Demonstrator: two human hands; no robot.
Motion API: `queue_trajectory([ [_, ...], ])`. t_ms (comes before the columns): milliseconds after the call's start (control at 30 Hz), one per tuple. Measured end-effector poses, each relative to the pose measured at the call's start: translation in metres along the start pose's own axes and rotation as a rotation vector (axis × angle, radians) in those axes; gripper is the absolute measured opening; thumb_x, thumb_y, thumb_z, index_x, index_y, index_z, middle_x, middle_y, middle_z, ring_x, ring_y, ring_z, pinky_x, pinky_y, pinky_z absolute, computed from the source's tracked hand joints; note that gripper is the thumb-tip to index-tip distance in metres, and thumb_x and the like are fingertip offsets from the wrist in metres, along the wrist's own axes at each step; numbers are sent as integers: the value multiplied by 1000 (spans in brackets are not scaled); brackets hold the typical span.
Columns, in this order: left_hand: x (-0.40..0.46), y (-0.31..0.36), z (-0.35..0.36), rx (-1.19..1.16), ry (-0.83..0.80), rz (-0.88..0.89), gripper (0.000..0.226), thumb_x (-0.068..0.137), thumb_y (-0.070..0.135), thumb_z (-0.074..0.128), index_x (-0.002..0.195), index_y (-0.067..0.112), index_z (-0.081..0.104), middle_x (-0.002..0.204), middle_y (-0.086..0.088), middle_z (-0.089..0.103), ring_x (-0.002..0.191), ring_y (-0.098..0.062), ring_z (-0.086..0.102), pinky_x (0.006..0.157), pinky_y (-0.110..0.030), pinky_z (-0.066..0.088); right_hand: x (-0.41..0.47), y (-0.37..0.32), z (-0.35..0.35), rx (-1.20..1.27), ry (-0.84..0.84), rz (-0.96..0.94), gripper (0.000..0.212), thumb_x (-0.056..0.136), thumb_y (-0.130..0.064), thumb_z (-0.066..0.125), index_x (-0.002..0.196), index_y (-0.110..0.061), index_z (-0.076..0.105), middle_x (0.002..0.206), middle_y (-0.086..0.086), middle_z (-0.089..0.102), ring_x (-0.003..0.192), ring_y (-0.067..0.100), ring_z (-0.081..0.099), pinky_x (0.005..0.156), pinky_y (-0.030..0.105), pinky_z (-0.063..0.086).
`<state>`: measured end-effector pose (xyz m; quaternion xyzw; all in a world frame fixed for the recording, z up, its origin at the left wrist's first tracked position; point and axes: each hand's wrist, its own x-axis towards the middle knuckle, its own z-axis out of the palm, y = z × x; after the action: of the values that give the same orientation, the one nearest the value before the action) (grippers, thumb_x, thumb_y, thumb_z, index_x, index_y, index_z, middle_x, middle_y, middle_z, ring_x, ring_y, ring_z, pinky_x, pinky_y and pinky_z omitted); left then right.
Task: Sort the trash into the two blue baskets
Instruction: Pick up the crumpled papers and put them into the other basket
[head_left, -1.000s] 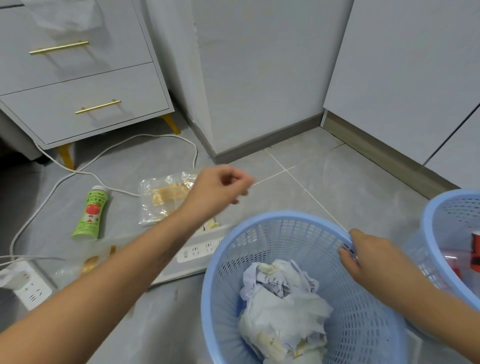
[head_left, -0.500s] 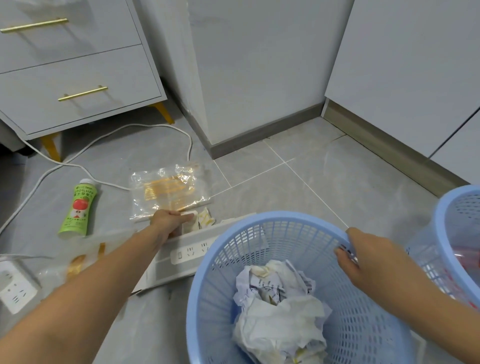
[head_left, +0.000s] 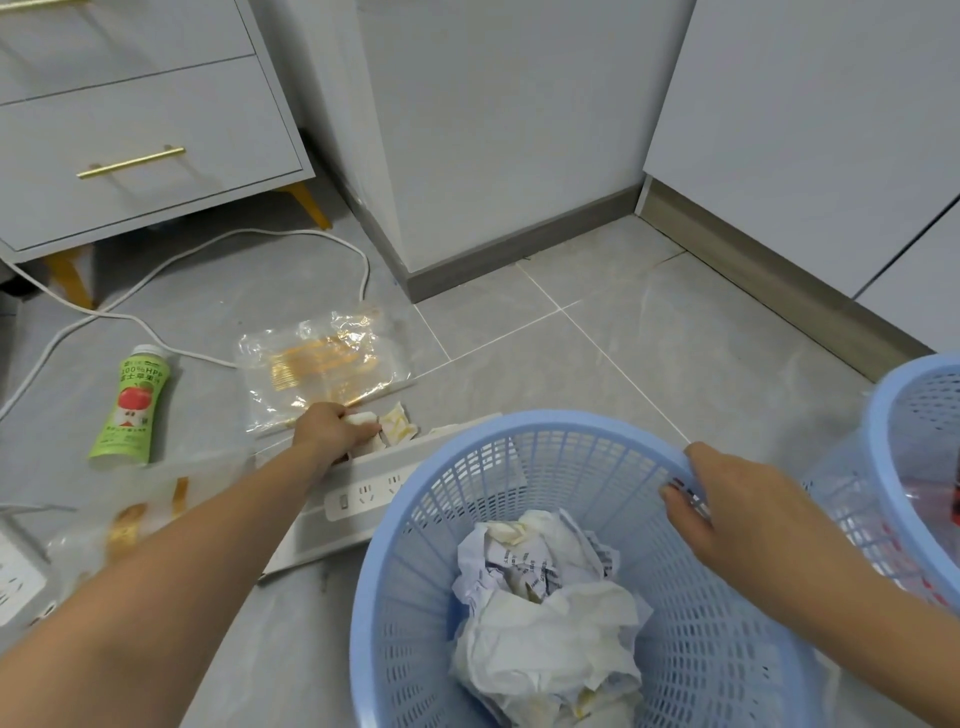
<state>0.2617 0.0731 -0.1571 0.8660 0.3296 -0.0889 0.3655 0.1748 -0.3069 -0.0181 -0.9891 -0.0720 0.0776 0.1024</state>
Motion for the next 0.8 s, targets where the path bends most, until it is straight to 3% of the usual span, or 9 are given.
queue_trajectory([
  [67, -1, 0, -4, -113, 10, -1, 26, 74, 31, 80, 82, 10, 66, 83, -9, 67, 73, -24, 61, 58, -27, 45, 0, 0, 0, -1, 0, -6, 28, 92, -37, 43, 72, -22, 32, 61, -9, 42, 51, 6, 41, 50, 28, 32],
  [167, -5, 4, -15, -383, -21, -41, 16, 77, 18, 78, 78, 13, 63, 95, -14, 66, 86, -28, 65, 64, -31, 52, -1, -2, -2, -5, -4, -9, 34, 92, -37, 43, 65, -26, 24, 61, -9, 42, 51, 4, 39, 46, 23, 26],
  [267, -18, 19, -30, -523, -74, 35, 15, 79, 18, 76, 85, 9, 65, 93, -12, 65, 78, -20, 62, 70, -26, 52, -1, -3, -2, 2, -13, -9, 36, 93, -35, 44, 64, -27, 23, 61, -9, 42, 50, 4, 39, 45, 20, 25],
  [333, -35, 38, -40, -585, -137, 107, 18, 80, 19, 74, 89, 6, 65, 86, -9, 62, 69, -15, 59, 68, -23, 51, -1, -2, -2, 2, -13, -16, 35, 93, -35, 44, 65, -26, 24, 60, -9, 43, 51, 6, 40, 45, 20, 25],
  [433, -74, 76, -55, -656, -269, 205, 20, 79, 18, 75, 94, 8, 68, 91, -9, 69, 82, -20, 67, 79, -30, 57, 0, -2, -1, 13, -1, -29, 28, 93, -34, 44, 71, -22, 32, 61, -9, 44, 52, 9, 43, 45, 20, 26],
  [500, -106, 102, -66, -691, -387, 288, 17, 76, 17, 74, 91, 11, 68, 85, -5, 72, 82, -19, 69, 71, -26, 58, 0, -2, -1, 0, -16, -33, 23, 94, -35, 42, 78, -20, 38, 64, -8, 47, 57, 11, 49, 48, 20, 31],
  [600, -154, 135, -84, -608, -586, 471, 22, 66, 19, 75, 85, 12, 67, 71, 3, 71, 67, -8, 68, 59, -17, 52, 0, -3, -2, -16, -16, -45, 22, 94, -36, 41, 81, -19, 39, 66, -9, 47, 64, 15, 56, 50, 22, 34],
  [667, -178, 147, -90, -434, -690, 614, 12, 70, 10, 74, 79, 13, 66, 66, 6, 69, 61, -4, 65, 56, -13, 49, 0, -3, -2, -21, -15, -54, 23, 94, -36, 41, 80, -19, 37, 65, -10, 43, 64, 17, 54, 52, 23, 33],
  [800, -198, 152, -83, -68, -915, 749, 11, 79, 9, 75, 85, 13, 67, 81, -2, 72, 76, -12, 68, 66, -19, 53, -1, -3, -4, -35, -14, -60, 22, 94, -37, 40, 82, -19, 37, 65, -11, 42, 62, 16, 51, 56, 25, 37],
])
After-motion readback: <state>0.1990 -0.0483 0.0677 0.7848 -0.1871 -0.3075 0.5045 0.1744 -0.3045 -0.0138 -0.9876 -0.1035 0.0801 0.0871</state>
